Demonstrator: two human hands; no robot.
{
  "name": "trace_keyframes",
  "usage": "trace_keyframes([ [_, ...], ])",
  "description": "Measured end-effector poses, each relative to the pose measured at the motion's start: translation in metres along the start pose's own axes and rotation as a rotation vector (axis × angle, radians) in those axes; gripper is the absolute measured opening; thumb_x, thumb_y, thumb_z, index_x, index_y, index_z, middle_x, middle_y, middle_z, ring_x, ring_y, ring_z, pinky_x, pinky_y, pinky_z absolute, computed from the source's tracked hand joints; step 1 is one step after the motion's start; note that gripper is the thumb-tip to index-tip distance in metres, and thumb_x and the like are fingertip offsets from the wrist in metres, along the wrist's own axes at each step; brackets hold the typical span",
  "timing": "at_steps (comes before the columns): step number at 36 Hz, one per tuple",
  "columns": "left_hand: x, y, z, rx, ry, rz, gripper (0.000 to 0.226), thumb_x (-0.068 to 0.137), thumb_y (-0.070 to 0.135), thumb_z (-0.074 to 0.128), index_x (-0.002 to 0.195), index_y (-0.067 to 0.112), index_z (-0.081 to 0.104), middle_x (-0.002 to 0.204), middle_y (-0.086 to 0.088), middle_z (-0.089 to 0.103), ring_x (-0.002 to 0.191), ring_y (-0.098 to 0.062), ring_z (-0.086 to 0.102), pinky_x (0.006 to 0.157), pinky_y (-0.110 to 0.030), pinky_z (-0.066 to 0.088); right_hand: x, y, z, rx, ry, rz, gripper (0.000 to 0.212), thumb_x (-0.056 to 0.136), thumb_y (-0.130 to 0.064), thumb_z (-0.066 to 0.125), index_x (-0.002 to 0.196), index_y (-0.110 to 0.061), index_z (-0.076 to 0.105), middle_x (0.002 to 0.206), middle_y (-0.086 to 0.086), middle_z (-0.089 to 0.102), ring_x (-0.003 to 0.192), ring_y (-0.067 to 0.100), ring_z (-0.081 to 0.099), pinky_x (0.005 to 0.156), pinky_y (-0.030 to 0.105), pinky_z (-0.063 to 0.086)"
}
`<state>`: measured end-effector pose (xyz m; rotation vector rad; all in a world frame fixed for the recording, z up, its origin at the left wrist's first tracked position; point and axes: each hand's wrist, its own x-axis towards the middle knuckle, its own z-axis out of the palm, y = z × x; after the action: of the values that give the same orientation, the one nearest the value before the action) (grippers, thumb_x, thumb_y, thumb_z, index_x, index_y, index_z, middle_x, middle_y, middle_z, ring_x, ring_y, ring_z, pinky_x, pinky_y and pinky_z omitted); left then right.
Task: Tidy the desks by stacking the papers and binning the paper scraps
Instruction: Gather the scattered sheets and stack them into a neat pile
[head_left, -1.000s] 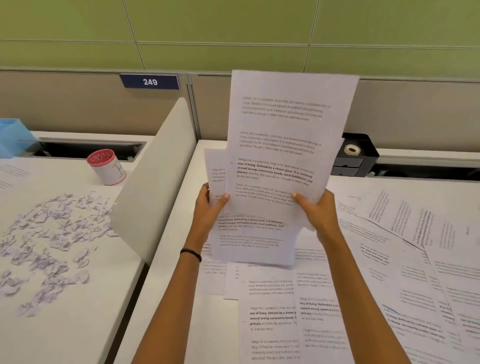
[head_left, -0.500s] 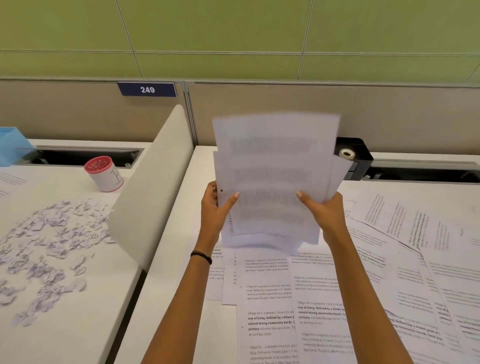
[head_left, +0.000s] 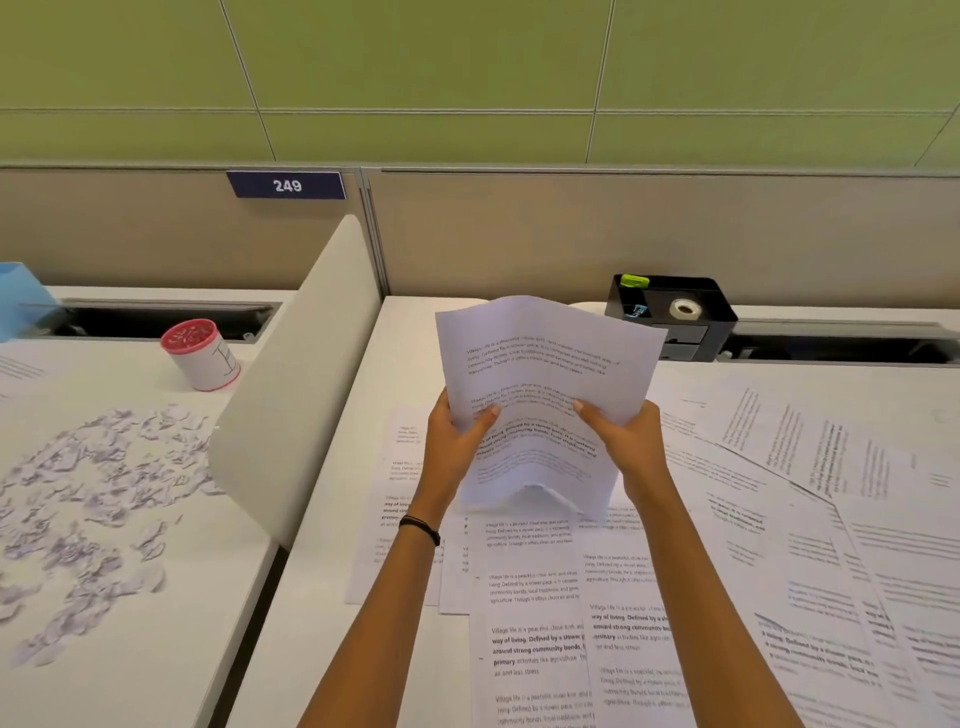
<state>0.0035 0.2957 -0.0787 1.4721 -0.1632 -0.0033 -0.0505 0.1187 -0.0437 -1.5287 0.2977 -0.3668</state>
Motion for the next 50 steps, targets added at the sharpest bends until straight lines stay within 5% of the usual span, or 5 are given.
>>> trace_keyframes([
  [12,0.008,0.003,-0.008,0.058,0.039,0.060,0.054,0.075,0.034,0.071,0.122,0.016,0.053,0.114,0.001,0.063,0.103,-0.018,0.061,0.081,-0.031,0.057,0.003,-0.009,-0.011,-0.040,-0.029,0.003,0.033,0.076,-0.012,0.073,0.102,-0.027,0.059,0.093,-0.010,0.064,0.086,0.010,0.062,0.065,0.022,0.051],
  [18,0.004,0.000,-0.002,0.032,-0.008,0.003,0.035,0.085,0.017,0.067,0.118,0.016,0.055,0.110,-0.002,0.065,0.099,-0.020,0.065,0.074,-0.029,0.058,0.003,-0.002,-0.009,-0.047,-0.052,0.046,0.034,0.077,-0.010,0.072,0.107,-0.021,0.058,0.093,-0.009,0.065,0.085,0.013,0.063,0.064,0.023,0.054],
  [33,0.007,0.021,-0.010,0.034,0.064,0.087,0.026,0.087,0.017,0.064,0.111,0.024,0.055,0.103,0.004,0.065,0.088,-0.014,0.066,0.068,-0.022,0.056,0.003,-0.021,-0.001,-0.042,-0.043,-0.061,0.030,0.078,-0.015,0.072,0.099,-0.031,0.059,0.095,-0.009,0.066,0.087,0.017,0.064,0.072,0.033,0.055],
  [41,-0.003,-0.013,-0.017,0.044,0.054,-0.004,0.030,0.087,0.014,0.064,0.115,0.019,0.057,0.106,0.004,0.066,0.093,-0.012,0.066,0.073,-0.025,0.057,0.000,0.010,-0.003,-0.052,-0.095,0.039,0.031,0.078,-0.011,0.071,0.098,-0.030,0.059,0.093,-0.012,0.064,0.084,0.010,0.063,0.057,0.015,0.054],
  [50,-0.001,-0.004,-0.025,0.076,0.088,0.055,0.029,0.092,0.019,0.058,0.120,0.011,0.057,0.109,-0.002,0.067,0.095,-0.017,0.067,0.075,-0.031,0.058,-0.001,0.009,0.000,-0.046,-0.078,0.039,0.026,0.080,-0.013,0.070,0.104,-0.020,0.061,0.093,-0.008,0.067,0.083,0.010,0.066,0.063,0.021,0.055],
])
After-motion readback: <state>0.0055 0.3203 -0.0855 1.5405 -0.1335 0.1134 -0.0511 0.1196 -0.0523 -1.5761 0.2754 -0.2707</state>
